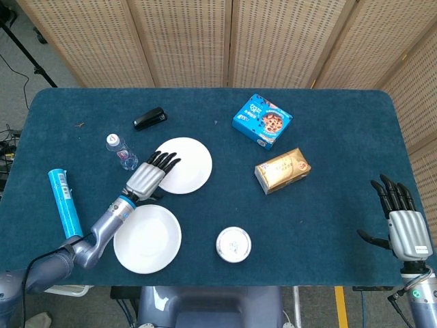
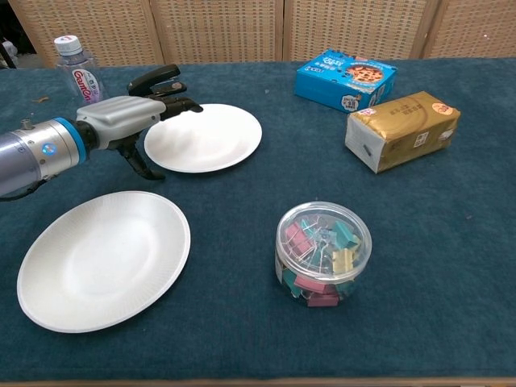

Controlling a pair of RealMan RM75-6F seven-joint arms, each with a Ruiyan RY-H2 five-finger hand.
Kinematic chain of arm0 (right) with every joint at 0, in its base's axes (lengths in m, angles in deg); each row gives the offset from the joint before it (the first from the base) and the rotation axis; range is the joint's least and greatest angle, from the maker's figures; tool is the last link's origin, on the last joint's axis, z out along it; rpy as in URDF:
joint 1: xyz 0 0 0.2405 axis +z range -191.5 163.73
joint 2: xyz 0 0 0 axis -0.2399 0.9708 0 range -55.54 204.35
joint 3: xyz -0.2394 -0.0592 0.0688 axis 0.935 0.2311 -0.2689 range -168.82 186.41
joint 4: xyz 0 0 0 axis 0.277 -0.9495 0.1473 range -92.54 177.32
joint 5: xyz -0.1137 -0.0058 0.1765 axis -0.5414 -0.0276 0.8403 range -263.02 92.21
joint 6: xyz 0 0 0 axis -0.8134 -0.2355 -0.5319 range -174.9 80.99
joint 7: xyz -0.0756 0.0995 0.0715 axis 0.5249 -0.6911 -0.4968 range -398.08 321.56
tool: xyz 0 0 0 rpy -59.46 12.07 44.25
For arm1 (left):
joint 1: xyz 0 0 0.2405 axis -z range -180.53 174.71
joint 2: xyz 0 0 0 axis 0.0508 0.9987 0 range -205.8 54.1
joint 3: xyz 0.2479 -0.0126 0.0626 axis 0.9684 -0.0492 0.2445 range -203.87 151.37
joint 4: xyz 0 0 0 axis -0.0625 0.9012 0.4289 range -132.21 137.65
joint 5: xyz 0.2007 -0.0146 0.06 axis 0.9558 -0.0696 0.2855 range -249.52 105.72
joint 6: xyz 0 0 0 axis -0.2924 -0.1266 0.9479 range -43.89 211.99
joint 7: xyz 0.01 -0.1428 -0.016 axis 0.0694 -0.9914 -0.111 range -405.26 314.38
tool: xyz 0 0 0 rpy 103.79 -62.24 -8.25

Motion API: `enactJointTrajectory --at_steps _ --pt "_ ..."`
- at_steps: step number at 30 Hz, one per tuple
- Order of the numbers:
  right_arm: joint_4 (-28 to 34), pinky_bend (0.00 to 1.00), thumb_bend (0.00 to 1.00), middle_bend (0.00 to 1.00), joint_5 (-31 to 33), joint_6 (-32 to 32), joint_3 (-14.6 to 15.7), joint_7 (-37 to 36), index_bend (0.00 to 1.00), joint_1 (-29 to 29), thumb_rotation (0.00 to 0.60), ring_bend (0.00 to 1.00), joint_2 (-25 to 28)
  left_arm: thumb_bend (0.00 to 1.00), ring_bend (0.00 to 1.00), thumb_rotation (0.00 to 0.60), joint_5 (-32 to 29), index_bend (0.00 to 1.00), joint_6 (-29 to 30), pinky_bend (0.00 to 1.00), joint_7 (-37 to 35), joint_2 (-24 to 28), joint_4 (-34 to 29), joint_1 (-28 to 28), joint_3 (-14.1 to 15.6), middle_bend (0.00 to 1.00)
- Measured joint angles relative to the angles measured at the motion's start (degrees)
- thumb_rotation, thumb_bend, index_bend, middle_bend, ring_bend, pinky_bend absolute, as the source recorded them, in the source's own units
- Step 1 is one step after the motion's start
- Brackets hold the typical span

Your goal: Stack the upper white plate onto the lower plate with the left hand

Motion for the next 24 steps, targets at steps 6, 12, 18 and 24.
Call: enactJointTrajectory --at_steps 6,12,18,24 --pt "-0.15 0.0 0.0 0.0 0.49 -0.21 -0.19 -0.73 0.0 -0.02 0.6 0.0 0.19 0.22 0.0 0.6 -1.72 0.06 -0.67 0.0 1.79 -2.35 1.75 1.35 0.15 0.0" --pt "-0.2 0.0 0.0 0.0 0.64 -0.56 -0.23 -1.74 0.0 0.05 0.6 0.0 0.5 0.36 0.0 0.6 -4.14 0.3 -1.2 0.0 3.7 -4.61 3.58 2.3 -0.62 0.0" --pt "-0.12 0.0 0.0 0.0 0.63 -0.4 -0.32 -2.3 0.0 0.0 0.6 0.0 0.69 0.43 0.0 0.6 -5.47 0.61 -1.0 0.0 5.25 -5.62 4.35 2.77 -0.75 0.0" --pt "-0.04 0.0 0.0 0.0 0.41 -0.21 -0.26 -2.6 0.0 -0.11 0.6 0.0 0.89 0.52 0.0 0.6 -5.77 0.78 0.31 0.0 5.44 -5.7 4.08 2.42 -0.28 0.0"
